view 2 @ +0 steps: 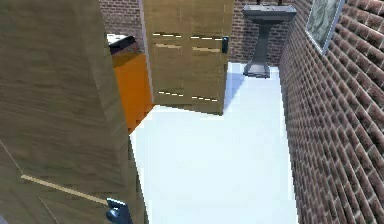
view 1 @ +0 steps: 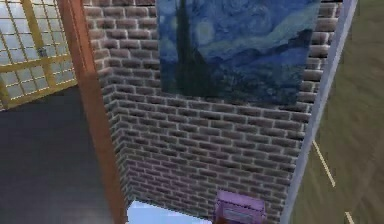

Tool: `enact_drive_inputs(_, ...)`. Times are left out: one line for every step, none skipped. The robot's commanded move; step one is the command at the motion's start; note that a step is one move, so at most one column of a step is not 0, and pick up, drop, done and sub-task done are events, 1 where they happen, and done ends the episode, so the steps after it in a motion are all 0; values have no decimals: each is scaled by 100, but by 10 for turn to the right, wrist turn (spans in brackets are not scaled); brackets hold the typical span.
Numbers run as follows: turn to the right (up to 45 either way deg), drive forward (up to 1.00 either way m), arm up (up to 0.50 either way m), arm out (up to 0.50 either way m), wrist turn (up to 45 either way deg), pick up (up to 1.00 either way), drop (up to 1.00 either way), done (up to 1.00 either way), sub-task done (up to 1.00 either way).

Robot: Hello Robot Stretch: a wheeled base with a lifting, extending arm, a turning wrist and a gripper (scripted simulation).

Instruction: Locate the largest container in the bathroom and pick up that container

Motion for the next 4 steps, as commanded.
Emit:
enact_drive_inputs(0, 15, 0, 0, 0, 0, 0, 0, 0)
enact_drive_inputs(-450, 0, 0, 0, 0, 0, 0, 0, 0)
enact_drive_inputs(-210, 0, 0, 0, 0, 0, 0, 0, 0)
enact_drive_inputs(0, 0, 8, 0, 0, 0, 0, 0, 0)
